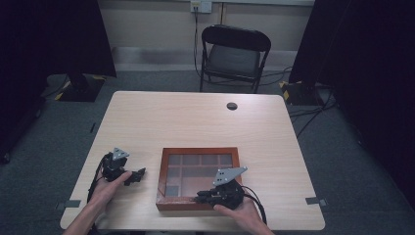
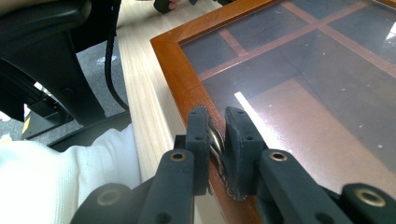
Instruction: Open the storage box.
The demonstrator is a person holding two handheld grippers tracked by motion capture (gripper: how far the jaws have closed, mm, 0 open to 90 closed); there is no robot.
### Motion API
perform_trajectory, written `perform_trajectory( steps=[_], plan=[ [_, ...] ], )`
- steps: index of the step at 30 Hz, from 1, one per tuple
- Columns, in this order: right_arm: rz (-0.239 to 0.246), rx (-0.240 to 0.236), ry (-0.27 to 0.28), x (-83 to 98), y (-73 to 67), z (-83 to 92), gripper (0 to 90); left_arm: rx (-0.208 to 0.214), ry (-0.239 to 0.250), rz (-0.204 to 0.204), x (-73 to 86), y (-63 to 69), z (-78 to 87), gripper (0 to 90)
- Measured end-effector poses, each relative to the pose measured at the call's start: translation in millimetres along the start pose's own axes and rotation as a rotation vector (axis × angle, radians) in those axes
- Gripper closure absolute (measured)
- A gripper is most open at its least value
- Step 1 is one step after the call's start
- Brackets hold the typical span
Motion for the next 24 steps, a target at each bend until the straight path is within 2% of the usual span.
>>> perform_trajectory(
  steps=[3,7,10,11,14,16,24],
  plan=[
    [0.002,-0.006,-0.008,-0.6,-0.4,-0.5,80.7,0.005,-0.02,-0.002,0.6,1.6,2.0,3.5],
    [0.004,-0.006,-0.011,-1.7,-0.8,-1.1,80.8,0.012,-0.024,-0.002,0.6,3.7,4.3,6.7],
    [-0.001,-0.013,-0.005,-3.3,-0.6,0.5,80.9,0.009,-0.016,0.006,0.0,4.6,5.6,11.9],
    [0.001,-0.013,-0.003,-5.1,-0.6,1.8,80.9,0.011,-0.021,0.008,0.1,5.1,7.3,16.0],
    [0.0,-0.016,0.001,-7.0,-0.4,3.1,81.0,0.045,-0.033,0.013,0.6,12.5,8.3,15.6],
    [0.002,-0.019,0.005,-8.1,-0.1,4.4,81.0,0.089,-0.036,0.013,0.3,18.6,8.3,16.1],
    [0.004,-0.023,0.031,-20.2,1.2,13.5,81.4,0.183,0.033,-0.016,-9.4,37.1,15.0,16.1]
  ],
)
Point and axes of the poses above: each handheld gripper's, and its own axes: z roughly backward along the jaws, x roughly out of its underside, y roughly to its right, the point moved 8 cm from there along -z, roughly forward along the jaws, and after that the axes turned 13 degrees about x, right-handed, at the moved point
